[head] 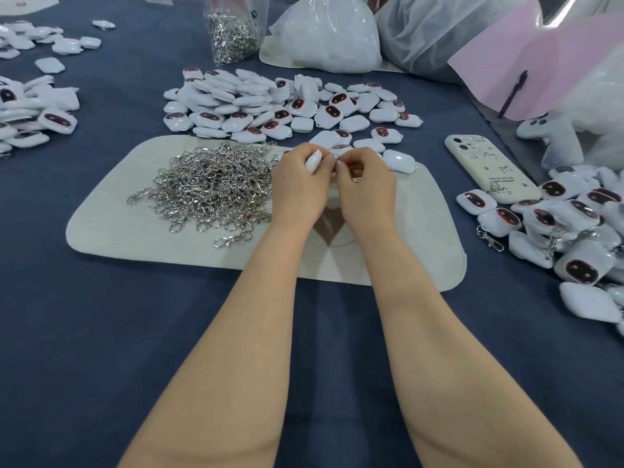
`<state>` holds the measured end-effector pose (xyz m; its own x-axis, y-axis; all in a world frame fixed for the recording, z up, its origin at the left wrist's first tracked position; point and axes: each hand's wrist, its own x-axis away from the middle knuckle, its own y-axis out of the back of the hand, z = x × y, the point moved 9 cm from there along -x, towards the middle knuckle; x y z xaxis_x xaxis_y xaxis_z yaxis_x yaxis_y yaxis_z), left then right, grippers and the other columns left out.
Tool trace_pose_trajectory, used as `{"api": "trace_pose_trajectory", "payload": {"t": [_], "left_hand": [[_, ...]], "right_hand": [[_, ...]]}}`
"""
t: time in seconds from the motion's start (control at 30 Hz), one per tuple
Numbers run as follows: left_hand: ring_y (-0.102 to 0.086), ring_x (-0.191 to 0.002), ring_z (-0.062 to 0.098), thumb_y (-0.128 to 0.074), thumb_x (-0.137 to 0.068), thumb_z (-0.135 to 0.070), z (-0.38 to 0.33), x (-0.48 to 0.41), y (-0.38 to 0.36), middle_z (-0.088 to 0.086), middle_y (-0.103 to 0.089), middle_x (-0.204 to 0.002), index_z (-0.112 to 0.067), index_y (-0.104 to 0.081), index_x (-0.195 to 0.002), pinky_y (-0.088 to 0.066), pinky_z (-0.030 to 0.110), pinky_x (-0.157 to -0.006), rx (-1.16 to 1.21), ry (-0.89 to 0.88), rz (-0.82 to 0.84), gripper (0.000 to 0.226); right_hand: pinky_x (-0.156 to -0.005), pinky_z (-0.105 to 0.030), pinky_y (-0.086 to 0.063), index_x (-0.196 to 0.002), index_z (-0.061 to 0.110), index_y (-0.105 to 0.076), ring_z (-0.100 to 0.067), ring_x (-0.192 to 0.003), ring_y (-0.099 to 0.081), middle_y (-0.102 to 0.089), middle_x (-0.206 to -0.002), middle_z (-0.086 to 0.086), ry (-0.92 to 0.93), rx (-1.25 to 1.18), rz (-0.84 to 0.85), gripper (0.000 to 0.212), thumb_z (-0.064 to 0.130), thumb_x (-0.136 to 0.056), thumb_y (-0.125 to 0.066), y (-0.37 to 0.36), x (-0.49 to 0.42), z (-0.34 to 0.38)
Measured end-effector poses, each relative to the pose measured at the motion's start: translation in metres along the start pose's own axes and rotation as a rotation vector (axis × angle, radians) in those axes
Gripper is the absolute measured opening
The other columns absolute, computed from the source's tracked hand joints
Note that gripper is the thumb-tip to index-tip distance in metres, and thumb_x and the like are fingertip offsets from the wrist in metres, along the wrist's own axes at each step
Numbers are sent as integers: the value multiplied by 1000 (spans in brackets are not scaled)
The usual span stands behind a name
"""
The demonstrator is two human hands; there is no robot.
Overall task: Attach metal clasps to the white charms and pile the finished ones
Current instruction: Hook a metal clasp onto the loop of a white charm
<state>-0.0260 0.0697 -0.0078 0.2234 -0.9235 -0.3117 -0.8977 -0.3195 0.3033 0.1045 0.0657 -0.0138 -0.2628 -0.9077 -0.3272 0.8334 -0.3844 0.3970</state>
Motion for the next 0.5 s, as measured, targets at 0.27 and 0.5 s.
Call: {"api": "trace_pose_trajectory", "payload": {"t": [0.27, 0.5], "left_hand": [[-57, -80, 19, -59, -90, -18, 0, 2, -7, 6, -68, -87, -8, -69, -91, -39, 25, -69, -75, -49, 50, 14], [-53, -77, 15, -57, -90, -14, -1, 2, -5, -5, -59, -80, -11, -65, -91, -36, 21, -65, -112, -69, 33, 9]], "right_hand": [[-80, -25, -44, -96, 10, -59, -14, -87, -54, -60, -94, 0, 25, 52, -37, 8, 10, -92, -51, 3, -1, 1], [-80, -32, -42, -96, 8, -58, -22, -95, -53, -57, -97, -2, 116, 168, -14, 10, 8, -93, -48, -1, 2, 10]]}}
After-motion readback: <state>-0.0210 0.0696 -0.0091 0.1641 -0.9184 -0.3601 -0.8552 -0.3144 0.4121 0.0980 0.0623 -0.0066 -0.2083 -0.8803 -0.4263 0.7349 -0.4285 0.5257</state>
